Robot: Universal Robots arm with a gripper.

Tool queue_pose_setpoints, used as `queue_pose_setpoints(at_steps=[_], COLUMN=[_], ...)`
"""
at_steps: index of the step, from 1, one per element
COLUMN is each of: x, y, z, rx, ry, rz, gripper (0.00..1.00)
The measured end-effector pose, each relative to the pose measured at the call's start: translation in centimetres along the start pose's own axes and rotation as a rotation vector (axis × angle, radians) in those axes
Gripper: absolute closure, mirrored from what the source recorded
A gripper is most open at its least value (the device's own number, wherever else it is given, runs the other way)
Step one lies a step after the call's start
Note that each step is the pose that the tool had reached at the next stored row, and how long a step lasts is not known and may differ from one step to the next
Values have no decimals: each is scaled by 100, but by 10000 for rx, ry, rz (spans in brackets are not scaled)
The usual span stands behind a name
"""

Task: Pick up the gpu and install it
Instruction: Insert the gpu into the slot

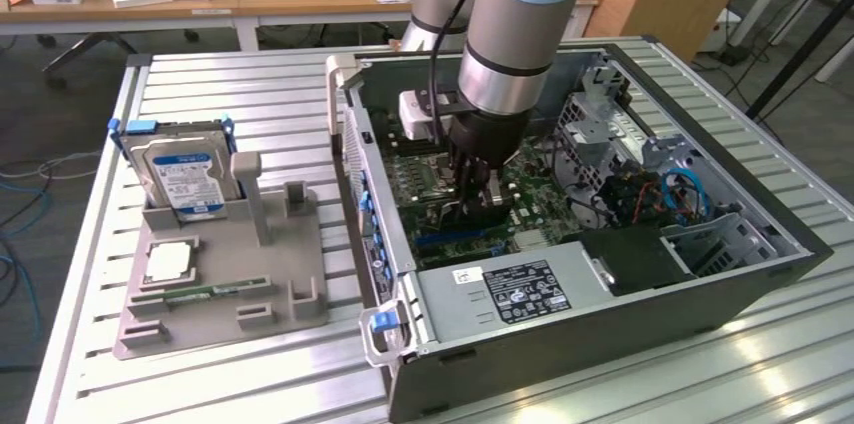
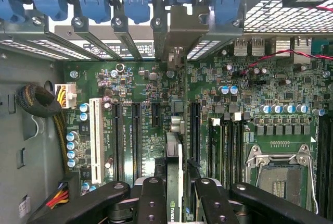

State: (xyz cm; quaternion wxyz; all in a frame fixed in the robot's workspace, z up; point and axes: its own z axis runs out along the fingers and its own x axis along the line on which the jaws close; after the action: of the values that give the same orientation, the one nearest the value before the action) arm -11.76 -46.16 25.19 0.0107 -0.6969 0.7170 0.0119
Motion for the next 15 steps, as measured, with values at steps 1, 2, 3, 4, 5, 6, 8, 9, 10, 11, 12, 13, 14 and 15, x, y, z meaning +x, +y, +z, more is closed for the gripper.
queue_pose_setpoints(at_steps=[1, 2, 3, 4, 5, 6, 8, 9, 10, 11, 12, 13, 14, 15], x=[0, 0, 0, 1, 1, 1, 23, 23, 23, 24, 24, 23, 23, 23], y=[0, 0, 0, 0, 0, 0, 13, 13, 13, 12, 11, 10, 9, 8], z=[1, 2, 6, 9, 12, 12, 15, 15, 15, 15, 16, 16, 15, 15], rx=[0, 0, -1, -1, -1, -2, 16, 16, 16, 16, 16, 16, 16, 16], ry=[1, 0, 0, 2, 2, 2, -22, -23, -23, -23, -24, -24, -24, -23], rz=[0, 0, 0, 1, 1, 0, -3, -1, 0, 0, -2, -3, -2, -2], gripper=[74, 74, 74, 74, 74, 74, 74, 74, 74, 74, 74, 74, 74, 74])
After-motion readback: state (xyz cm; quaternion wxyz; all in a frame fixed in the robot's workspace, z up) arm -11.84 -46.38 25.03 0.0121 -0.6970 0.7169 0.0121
